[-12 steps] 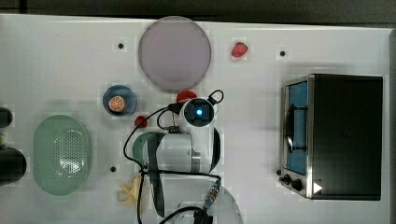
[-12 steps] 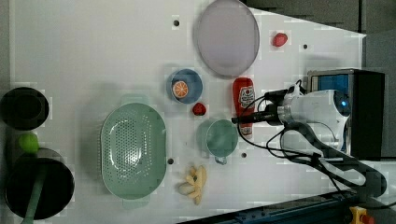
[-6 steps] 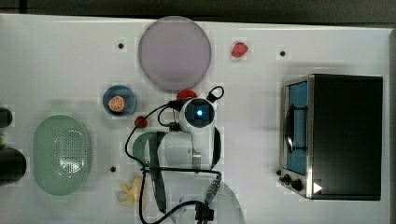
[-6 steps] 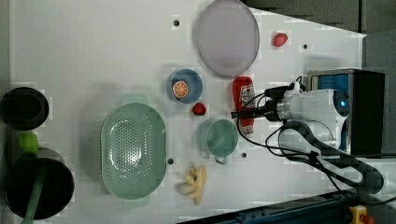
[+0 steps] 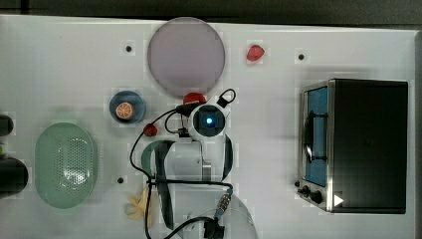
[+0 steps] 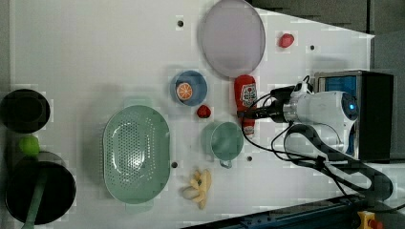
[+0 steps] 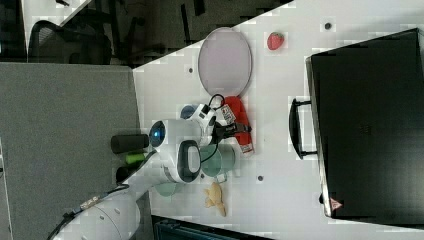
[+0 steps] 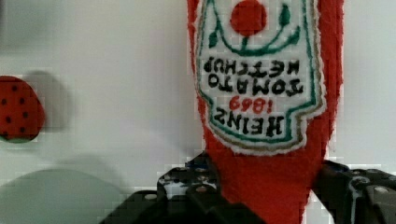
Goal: Pick Ketchup from the table and place it in strainer.
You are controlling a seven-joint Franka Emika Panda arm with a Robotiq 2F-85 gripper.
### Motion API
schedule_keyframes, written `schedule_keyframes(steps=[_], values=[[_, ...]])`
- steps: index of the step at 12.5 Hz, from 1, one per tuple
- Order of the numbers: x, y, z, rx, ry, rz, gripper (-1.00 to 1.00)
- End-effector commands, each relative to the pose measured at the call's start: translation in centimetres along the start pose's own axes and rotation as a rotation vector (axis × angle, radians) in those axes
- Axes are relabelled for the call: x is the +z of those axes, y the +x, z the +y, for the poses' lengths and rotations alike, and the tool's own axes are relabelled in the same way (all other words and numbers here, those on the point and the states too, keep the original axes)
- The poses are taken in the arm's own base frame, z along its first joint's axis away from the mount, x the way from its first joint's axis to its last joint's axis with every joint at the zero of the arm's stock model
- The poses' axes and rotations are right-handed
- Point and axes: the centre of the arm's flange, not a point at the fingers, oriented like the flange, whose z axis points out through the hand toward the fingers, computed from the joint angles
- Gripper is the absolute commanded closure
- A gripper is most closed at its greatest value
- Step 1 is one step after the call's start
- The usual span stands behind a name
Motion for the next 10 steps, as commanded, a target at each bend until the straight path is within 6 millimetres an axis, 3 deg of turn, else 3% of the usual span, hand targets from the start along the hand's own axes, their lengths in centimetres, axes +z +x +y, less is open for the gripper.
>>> schedule_keyframes(steps=[1, 4, 7, 10], values=[[-6.2, 1.7, -0.3, -0.028, -0.030, 0.070, -0.23], [-12.8, 1.7, -1.6, 0.010, -0.047, 0.049, -0.23], [-20.7, 1.4, -4.5, -0.029, -0.076, 0.069, -0.23], [-26.7, -0.2, -8.0, 0.028, -0.103, 0.035, -0.23]])
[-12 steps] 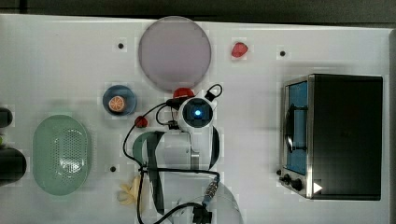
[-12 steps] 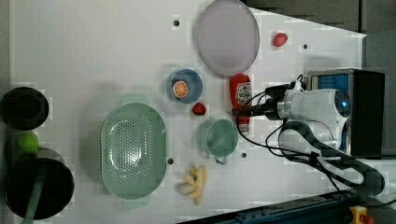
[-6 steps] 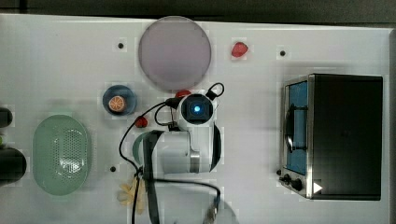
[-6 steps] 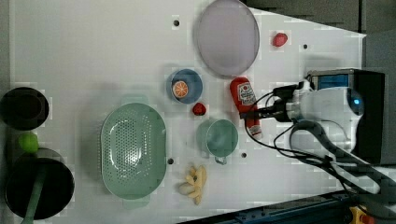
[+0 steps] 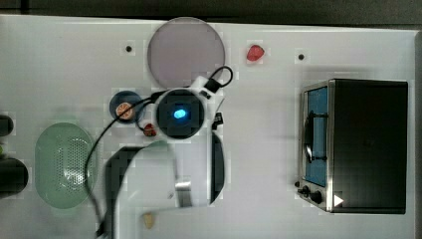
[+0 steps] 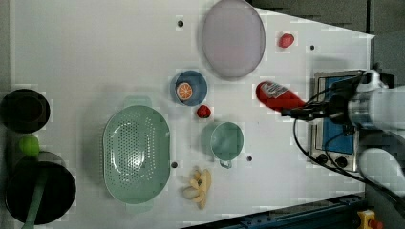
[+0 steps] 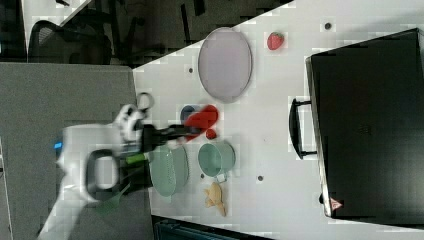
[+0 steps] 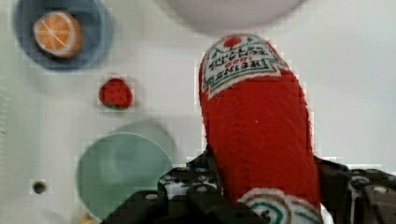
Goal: Pick Ketchup from the table and place it in strainer.
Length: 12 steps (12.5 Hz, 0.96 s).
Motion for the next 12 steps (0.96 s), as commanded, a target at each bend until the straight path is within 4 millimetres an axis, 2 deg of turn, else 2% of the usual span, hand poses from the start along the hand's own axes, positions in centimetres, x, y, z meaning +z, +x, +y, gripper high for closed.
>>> schedule_keyframes(steps=[1, 3, 5, 9, 12], values=[[-4.9, -0.5, -4.8, 0.094, -0.023, -0.018, -0.23], [-6.2, -1.1, -9.1, 0.135, -0.039, -0.031, -0.23], [-6.3, -1.3, -14.1, 0.189, -0.027, -0.025, -0.23], [-4.0, -2.2, -23.3, 0.296, 0.029, -0.024, -0.23], [-1.1, -2.0, -28.8, 0.377, 0.116, 0.002, -0.23]])
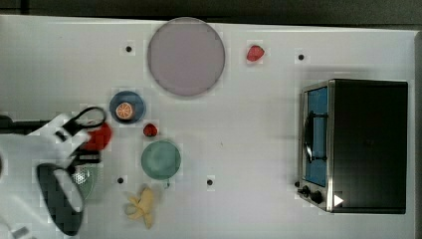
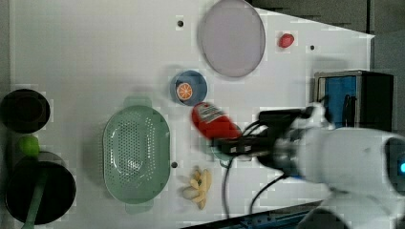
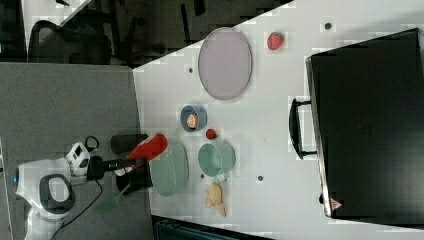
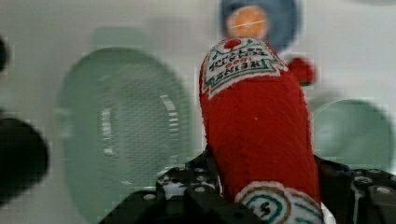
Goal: Pick Ketchup from the table and place it in strainer.
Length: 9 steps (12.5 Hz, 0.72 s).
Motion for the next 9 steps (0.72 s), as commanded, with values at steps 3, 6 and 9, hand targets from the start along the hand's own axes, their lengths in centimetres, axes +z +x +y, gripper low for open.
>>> schedule_keyframes(steps=[3, 6, 9], values=[[5.8, -0.8, -5.0, 0.229, 0.138, -0.039, -0.23], [10.3, -0.4, -6.3, 0.236, 0.225, -0.070, -0.51], [13.8, -0.3, -6.5, 0.203, 0.238, -0.082, -1.00]])
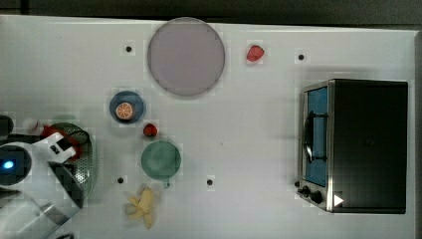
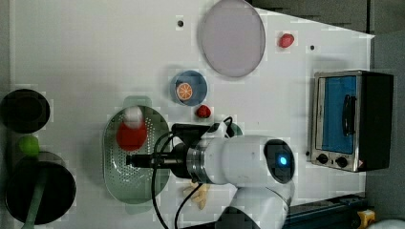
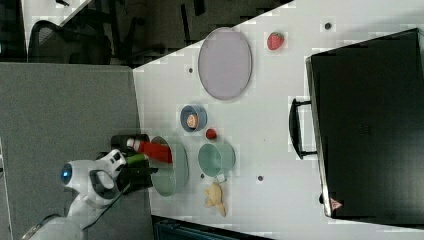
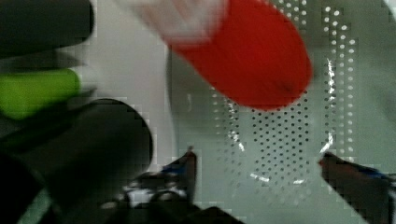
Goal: Pick Ketchup from the table and place it in strainer.
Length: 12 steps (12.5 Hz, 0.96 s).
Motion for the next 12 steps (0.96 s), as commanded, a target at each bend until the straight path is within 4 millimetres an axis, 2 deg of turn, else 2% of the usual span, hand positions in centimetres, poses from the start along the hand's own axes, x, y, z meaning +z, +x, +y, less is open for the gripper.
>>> schedule_keyframes(steps=[1, 3, 5, 6, 10, 12], values=[[-1.0, 1.9, 0.9, 0.096, 0.014, 0.043, -1.00], [-2.5, 2.4, 1.4, 0.157, -0.002, 0.064, -1.00], [-5.5, 3.0, 2.8, 0.266, -0.068, 0.078, -1.00], [-7.6, 3.5, 3.8, 0.288, -0.104, 0.095, -1.00], [-19.1, 6.1, 9.2, 0.427, -0.204, 0.232, -1.00], [-24.8, 6.8, 13.6, 0.550, -0.239, 0.283, -1.00]])
